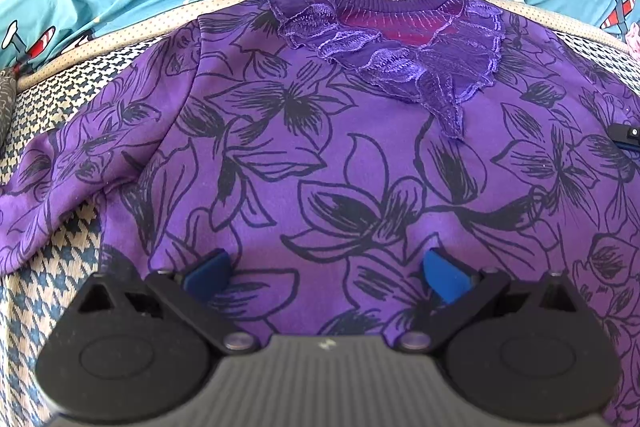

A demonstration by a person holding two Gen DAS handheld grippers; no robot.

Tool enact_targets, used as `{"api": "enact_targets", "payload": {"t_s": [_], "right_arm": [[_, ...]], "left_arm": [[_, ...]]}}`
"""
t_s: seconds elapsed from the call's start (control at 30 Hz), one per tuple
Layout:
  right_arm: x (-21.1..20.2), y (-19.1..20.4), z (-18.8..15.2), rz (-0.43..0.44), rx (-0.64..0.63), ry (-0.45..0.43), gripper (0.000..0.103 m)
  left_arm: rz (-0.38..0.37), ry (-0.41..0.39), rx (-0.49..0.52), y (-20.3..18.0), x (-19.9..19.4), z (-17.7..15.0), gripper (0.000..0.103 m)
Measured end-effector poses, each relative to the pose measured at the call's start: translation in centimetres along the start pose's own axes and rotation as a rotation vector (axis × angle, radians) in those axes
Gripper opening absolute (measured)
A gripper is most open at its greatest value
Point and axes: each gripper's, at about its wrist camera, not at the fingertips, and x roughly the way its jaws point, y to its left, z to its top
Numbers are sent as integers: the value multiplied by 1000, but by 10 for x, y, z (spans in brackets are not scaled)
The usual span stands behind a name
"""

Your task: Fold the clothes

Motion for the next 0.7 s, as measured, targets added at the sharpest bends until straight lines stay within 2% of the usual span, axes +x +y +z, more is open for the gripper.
{"api": "enact_targets", "payload": {"t_s": [0.07, 0.7], "right_arm": [[-2, 1, 0, 8, -6, 0, 7], [2, -1, -1, 10, 7, 7, 6]], "left_arm": [[1, -3, 1, 0, 0, -1, 103], [-5, -19, -12, 3, 0, -4, 103]]}}
